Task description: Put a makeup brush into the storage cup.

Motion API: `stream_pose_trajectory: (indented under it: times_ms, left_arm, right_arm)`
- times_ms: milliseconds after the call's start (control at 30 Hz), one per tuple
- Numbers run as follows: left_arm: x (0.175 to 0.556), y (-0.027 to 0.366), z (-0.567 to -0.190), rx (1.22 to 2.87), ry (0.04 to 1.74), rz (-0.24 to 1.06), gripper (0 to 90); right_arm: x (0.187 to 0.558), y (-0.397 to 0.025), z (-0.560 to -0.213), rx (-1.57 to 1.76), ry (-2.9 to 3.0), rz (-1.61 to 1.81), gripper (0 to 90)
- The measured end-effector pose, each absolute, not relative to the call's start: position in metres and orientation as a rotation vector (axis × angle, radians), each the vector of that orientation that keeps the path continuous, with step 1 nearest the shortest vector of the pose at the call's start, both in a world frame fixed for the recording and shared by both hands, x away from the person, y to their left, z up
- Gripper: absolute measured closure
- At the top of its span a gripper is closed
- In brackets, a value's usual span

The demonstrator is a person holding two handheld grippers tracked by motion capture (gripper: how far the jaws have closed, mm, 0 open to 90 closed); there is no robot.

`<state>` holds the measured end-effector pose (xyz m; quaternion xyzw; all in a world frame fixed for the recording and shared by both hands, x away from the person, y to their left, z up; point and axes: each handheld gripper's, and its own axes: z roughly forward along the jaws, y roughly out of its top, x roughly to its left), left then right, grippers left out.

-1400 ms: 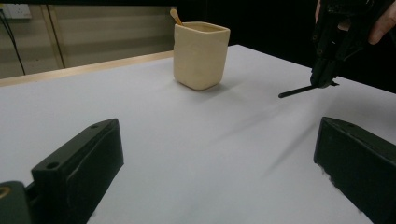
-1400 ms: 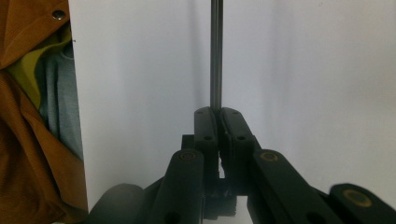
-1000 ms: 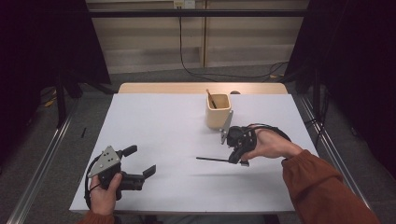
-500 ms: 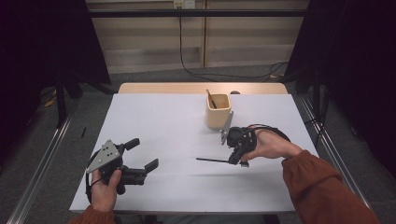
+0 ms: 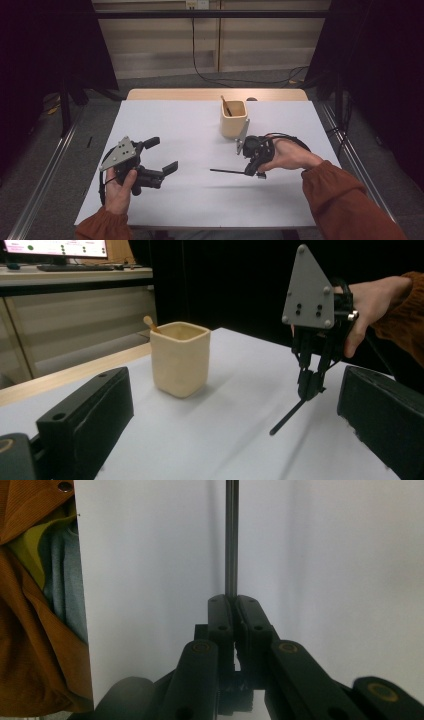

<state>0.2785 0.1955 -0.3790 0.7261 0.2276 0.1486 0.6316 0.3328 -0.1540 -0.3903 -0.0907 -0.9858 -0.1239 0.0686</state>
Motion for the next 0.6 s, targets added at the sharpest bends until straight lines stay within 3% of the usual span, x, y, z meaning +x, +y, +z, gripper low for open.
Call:
stream_pose_trajectory:
  times_ms: [600]
  left_arm:
    - [0.308,0.158,-0.361,1.736,0.453,0.279,1.2]
  right_arm:
    - [0.334,-0.156,-0.39,-0.264,-2.967,-0.388,86.1]
